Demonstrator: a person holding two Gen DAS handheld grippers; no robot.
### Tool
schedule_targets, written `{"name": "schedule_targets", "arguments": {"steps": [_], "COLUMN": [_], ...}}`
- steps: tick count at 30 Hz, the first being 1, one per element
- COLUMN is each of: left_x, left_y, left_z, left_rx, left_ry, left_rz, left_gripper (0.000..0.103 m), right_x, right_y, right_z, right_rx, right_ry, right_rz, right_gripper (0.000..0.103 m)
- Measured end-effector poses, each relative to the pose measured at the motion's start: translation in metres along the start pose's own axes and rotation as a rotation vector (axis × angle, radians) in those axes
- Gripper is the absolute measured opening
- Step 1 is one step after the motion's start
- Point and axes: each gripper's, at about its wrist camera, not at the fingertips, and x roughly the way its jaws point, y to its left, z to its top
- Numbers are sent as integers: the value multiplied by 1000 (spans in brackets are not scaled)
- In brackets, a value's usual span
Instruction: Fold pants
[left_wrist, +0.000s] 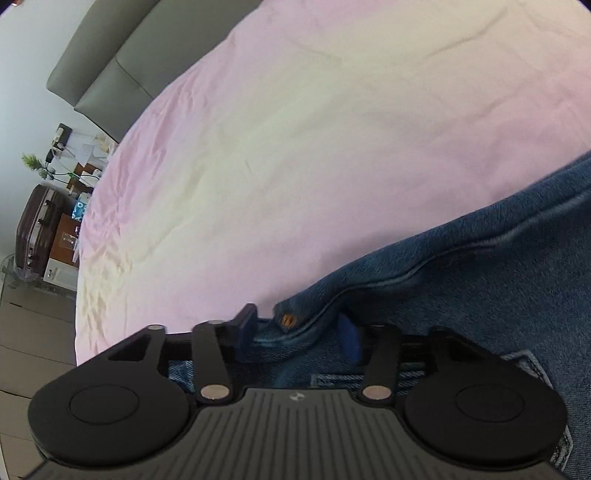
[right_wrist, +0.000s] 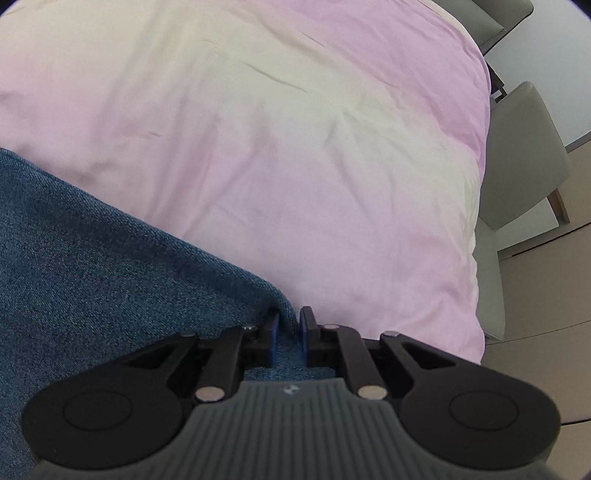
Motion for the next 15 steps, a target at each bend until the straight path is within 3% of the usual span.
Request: {"name": "schedule_targets", "arguments": {"steps": [1, 3, 4, 8, 11, 13, 15], "left_x": [-4, -14, -20, -49, -64, -72, -77], "left_y": [10, 30, 40, 69, 82, 90, 100], "left_z": [2, 5, 5, -12, -42, -64, -89], "left_rx": [-38, -118, -154, -262, -337, -407, -508], "left_ry": [-7, -13, -19, -39, -11, 1, 8], "left_rz": [-11, -52, -66, -124, -145, -176, -209], "left_gripper": [85, 85, 85, 85, 84, 83, 82], "right_x": [-3, -9, -14, -36, -52, -61, -67], "right_y": [1, -2, -6, -30, -40, -41, -40], "right_z": [-1, -2, -4, -25, -52, -72, -92], "right_rx": [-9, -19, -8, 134, 249, 313, 382], "right_ry": [-4, -18, -28, -42, -38, -30, -23], "right_rz": [-29, -102, -103, -51, 28, 78, 128], "right_gripper": [23, 62, 66, 67, 67, 62, 49]}}
